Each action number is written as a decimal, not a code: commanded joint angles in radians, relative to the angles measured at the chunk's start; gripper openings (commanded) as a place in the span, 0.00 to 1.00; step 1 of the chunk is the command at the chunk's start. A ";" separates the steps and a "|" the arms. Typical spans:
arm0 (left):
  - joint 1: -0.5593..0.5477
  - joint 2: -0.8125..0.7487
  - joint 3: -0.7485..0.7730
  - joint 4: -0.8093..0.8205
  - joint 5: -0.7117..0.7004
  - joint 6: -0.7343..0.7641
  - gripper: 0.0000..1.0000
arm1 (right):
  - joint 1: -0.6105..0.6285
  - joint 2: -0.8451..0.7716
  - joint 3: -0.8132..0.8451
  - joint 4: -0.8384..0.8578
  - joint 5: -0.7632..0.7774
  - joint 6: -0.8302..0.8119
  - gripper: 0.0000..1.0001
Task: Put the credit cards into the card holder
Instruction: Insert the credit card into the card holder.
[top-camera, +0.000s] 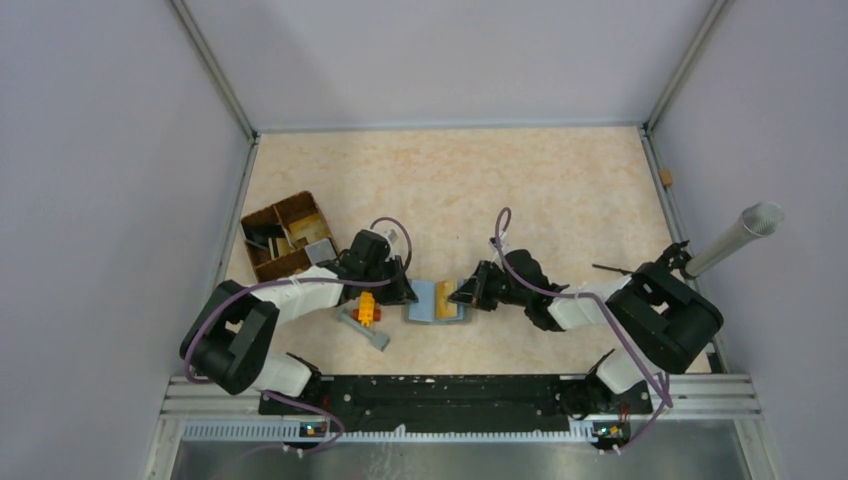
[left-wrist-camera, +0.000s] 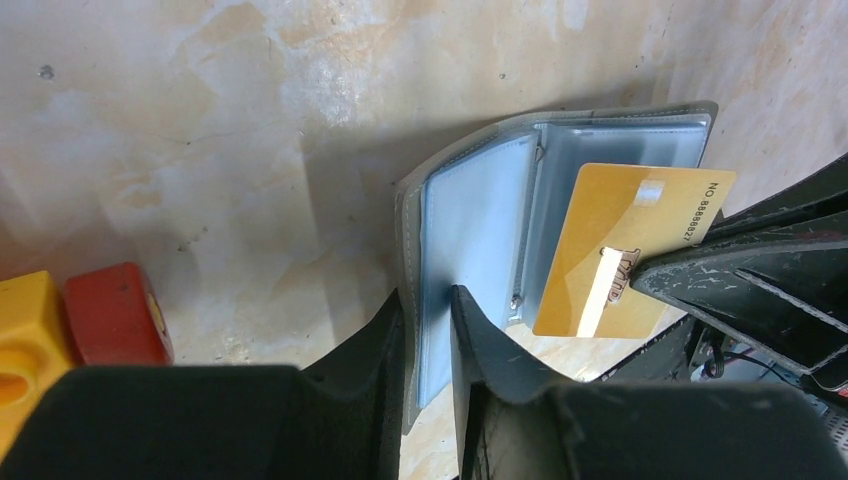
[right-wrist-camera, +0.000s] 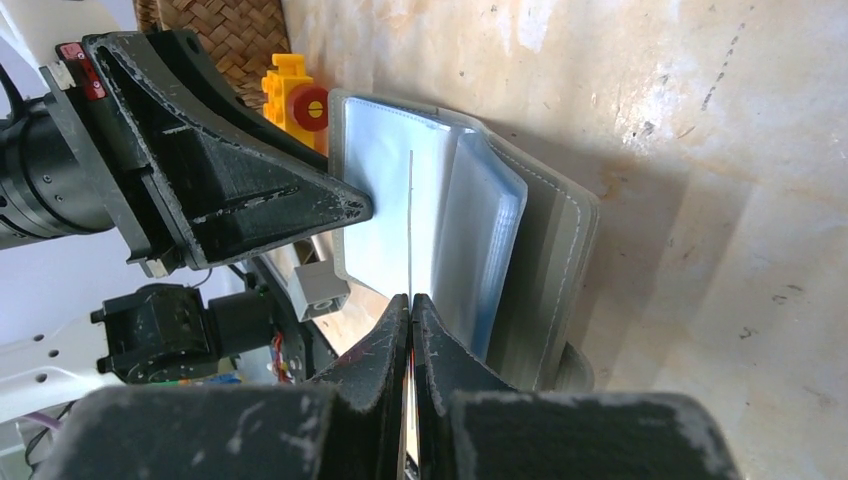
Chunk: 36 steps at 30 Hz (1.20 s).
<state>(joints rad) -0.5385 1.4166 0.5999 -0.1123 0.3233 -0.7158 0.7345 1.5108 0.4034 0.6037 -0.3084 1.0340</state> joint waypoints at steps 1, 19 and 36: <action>-0.005 0.006 -0.014 0.017 -0.024 0.005 0.22 | -0.006 0.027 -0.006 0.091 -0.020 0.020 0.00; -0.006 0.010 -0.016 0.014 -0.026 0.005 0.20 | 0.008 0.163 -0.018 0.210 -0.047 0.062 0.00; -0.006 0.033 -0.012 0.011 -0.025 0.001 0.20 | 0.022 0.259 -0.022 0.348 -0.040 0.052 0.00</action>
<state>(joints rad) -0.5373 1.4296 0.5941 -0.1135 0.2962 -0.7128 0.7376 1.7271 0.3794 0.8795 -0.3538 1.1080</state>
